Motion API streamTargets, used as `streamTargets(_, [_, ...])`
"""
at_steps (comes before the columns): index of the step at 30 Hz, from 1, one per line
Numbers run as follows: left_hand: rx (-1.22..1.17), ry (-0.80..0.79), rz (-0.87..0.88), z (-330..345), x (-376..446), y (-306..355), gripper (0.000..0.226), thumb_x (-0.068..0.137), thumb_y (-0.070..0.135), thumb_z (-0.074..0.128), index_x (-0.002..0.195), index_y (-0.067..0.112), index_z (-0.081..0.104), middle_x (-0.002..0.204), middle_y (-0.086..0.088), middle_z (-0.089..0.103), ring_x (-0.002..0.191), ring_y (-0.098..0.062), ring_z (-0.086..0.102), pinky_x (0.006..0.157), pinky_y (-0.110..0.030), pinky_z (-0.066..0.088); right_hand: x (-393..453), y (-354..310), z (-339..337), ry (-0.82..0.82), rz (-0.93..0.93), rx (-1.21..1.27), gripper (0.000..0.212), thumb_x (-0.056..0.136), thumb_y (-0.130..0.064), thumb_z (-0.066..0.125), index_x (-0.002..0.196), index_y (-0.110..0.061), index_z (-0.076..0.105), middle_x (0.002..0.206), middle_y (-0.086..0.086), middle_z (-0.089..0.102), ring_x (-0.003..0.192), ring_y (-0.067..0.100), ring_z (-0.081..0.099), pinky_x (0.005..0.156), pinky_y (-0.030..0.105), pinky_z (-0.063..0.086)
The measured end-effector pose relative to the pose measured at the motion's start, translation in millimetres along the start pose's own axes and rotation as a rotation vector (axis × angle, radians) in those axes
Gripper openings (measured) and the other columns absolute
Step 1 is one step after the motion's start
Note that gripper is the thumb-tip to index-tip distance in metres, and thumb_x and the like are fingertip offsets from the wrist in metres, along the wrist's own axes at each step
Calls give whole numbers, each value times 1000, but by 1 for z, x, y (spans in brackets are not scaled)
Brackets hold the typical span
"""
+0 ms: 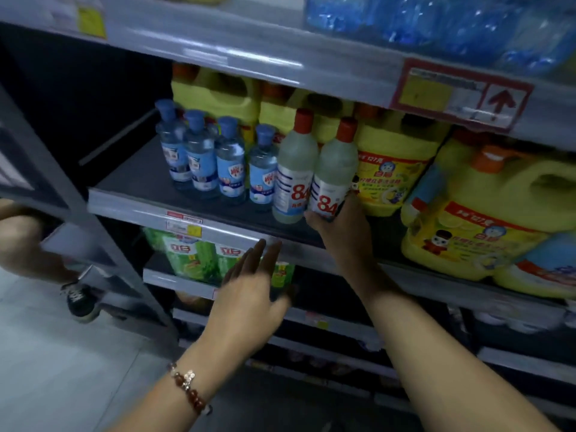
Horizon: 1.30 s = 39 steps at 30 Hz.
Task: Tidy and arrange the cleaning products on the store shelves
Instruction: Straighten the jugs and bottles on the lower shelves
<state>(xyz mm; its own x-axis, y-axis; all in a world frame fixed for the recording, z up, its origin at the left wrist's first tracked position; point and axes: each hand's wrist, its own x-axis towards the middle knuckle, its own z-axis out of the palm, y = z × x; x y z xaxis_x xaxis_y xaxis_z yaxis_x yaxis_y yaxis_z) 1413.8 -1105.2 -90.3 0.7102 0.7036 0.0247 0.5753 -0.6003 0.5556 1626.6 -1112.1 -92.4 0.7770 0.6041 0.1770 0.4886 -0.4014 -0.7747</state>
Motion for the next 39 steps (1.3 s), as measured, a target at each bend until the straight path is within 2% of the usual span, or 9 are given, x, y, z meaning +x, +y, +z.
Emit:
streamTargets(7, [-868,-58,-120,5,4,-27,88,68,97,44,147,61,28,149,18,49,138,-6,46,110,-29,41,-76,-18,-38,61,-172,-73,66,69,-32,90,123,-23,53,119,-3,47,109,14,53,88,42,55])
streamTargets(10, [-1531,-67,-157,11,-8,-16,86,77,85,51,141,29,54,139,-4,64,131,-21,59,109,-42,46,-139,-28,-39,-112,-200,-131,64,62,-47,83,116,-38,49,108,-14,43,99,8,53,84,35,55])
streamTargets(12, [-1817,-57,-397,10,-18,-8,80,76,84,48,109,15,73,107,-13,75,102,-27,72,90,-42,57,-175,-29,-29,-179,-226,-135,67,61,-58,73,117,-31,50,106,-16,39,100,9,50,87,28,49])
streamTargets(15, [-1968,-20,-705,24,-36,-10,80,78,85,45,76,10,74,75,-14,69,68,-25,70,69,-36,58,-211,-20,-20,-319,-200,-85,67,65,-64,67,121,-35,42,111,-21,36,106,6,44,88,14,37])
streamTargets(19, [-2045,37,-783,47,-63,-11,87,82,87,44,72,6,75,77,-14,69,69,-26,70,71,-38,57,-225,1,-31,-498,-121,-14,67,64,-67,63,122,-43,40,116,-27,40,113,-2,43,93,14,36])
streamTargets(26, [-1878,-32,-707,84,-94,32,66,95,64,48,118,4,62,99,-17,66,95,-30,66,95,-47,53,-238,52,-83,-641,118,153,64,81,-38,77,135,-43,43,128,-23,46,114,-7,52,87,9,45])
streamTargets(30, [-1396,-256,-572,105,-103,94,47,98,35,58,135,6,55,121,-20,70,111,-37,69,96,-46,56,-242,99,-132,-645,298,233,76,76,-37,83,138,-40,39,124,-17,57,102,-7,61,76,8,49])
streamTargets(33, [-983,-354,-310,127,-107,145,49,95,14,68,140,19,50,126,-7,70,113,-21,70,94,-35,58,-252,143,-169,-566,393,306,79,68,-34,89,133,-30,44,121,-8,67,103,0,67,90,29,58])
streamTargets(39, [-425,-541,196,174,-105,231,74,83,50,70,151,43,40,137,22,61,125,3,58,106,-38,51,-282,206,-245,-317,513,573,69,73,-3,82,133,-16,51,119,6,73,110,19,71,97,42,57])
